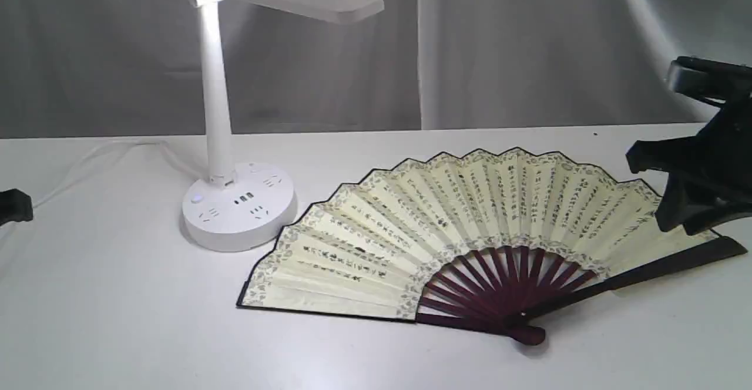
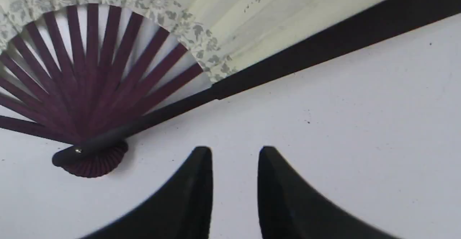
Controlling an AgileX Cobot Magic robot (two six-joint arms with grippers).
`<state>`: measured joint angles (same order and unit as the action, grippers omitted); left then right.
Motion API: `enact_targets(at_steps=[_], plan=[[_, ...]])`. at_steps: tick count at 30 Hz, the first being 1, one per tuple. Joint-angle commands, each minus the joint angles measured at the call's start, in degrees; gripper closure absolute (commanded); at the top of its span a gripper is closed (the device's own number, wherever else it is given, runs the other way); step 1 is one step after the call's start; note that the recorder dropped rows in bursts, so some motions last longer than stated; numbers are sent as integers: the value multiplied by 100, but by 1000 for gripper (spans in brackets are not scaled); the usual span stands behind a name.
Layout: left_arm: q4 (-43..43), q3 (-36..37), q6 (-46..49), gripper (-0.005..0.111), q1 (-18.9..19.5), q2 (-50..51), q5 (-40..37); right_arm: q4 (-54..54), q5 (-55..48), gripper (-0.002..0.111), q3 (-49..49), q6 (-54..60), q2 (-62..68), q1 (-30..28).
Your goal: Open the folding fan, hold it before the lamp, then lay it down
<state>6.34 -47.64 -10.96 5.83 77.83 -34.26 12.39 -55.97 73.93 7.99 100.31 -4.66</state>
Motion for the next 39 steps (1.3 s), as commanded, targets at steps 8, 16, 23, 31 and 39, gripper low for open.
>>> enact_targets(at_steps=[8,16,23,31,39], plan=[[-232,-36,534,107,88,-37,-267,-442,662,89,-859,289,-631,26],[-290,-36,509,107,88,-37,-504,-597,891,97,-1199,288,-1397,426],[-307,-36,509,107,46,-37,-562,-1424,1194,101,-1483,-440,-1599,457],[-836,-36,286,107,-408,-37,-463,-1448,1206,101,-1483,-569,-1588,447],[-779,-36,545,107,-408,-37,-589,-1423,1604,108,-1953,-638,-1588,447]])
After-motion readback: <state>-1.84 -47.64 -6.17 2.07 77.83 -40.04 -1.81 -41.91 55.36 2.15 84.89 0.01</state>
